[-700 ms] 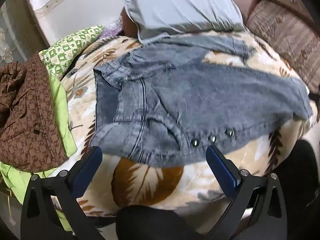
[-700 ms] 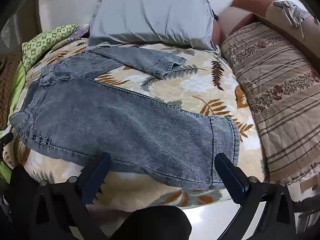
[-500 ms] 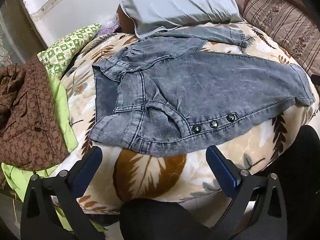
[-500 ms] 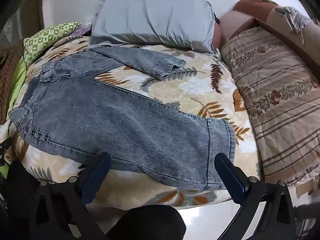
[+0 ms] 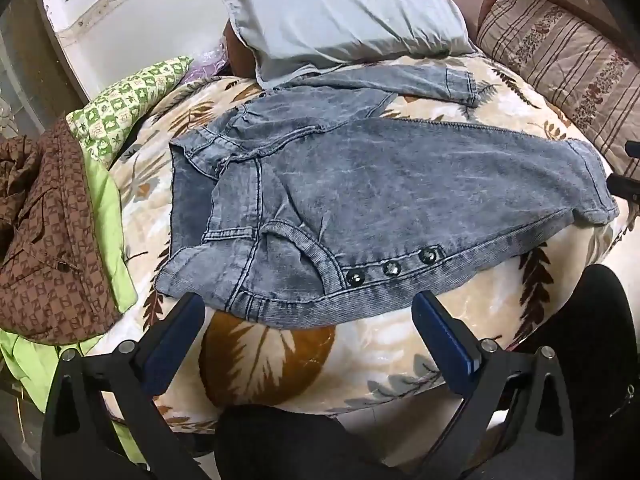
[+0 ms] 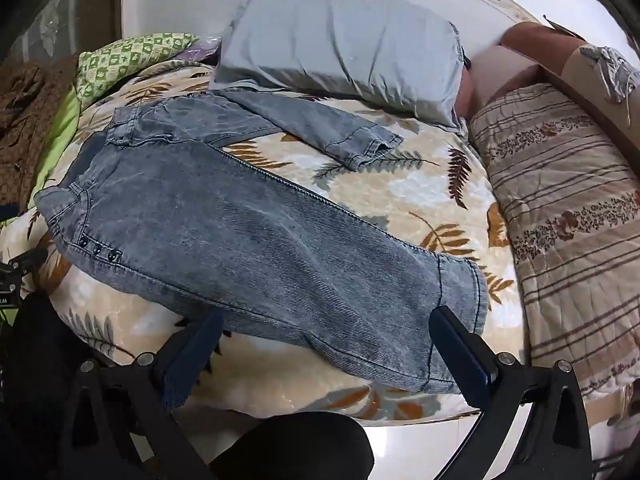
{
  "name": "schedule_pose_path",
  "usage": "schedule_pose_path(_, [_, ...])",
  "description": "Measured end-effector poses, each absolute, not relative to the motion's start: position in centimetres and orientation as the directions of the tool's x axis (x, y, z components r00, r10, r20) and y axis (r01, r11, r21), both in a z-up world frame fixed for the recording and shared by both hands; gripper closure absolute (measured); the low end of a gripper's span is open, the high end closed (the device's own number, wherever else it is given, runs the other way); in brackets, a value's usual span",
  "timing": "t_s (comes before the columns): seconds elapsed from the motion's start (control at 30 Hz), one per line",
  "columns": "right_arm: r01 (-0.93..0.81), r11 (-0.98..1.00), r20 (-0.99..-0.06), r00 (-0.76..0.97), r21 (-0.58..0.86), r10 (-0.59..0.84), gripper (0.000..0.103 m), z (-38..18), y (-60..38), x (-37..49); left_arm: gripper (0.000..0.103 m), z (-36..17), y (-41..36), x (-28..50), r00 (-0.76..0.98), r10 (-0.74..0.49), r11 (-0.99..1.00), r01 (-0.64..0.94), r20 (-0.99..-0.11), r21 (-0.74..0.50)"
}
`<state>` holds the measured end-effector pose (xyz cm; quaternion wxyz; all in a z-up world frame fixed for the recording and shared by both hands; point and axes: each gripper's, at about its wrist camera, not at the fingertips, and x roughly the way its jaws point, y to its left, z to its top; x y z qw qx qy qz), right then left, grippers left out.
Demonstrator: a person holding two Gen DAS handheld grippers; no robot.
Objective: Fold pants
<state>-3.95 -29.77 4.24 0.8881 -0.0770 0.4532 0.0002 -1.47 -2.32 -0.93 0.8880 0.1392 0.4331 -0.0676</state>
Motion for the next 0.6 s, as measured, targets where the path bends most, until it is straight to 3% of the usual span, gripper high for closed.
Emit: schedule_pose_path(0.6, [0.004, 0.996, -0.786, 0.615, -0.084, -0.069, 0.0, 5.1, -31.5, -6.9, 0.0, 0.6, -1.8, -2.7, 0.629, -0.042, 0.971, 0.207, -0.776, 0.115])
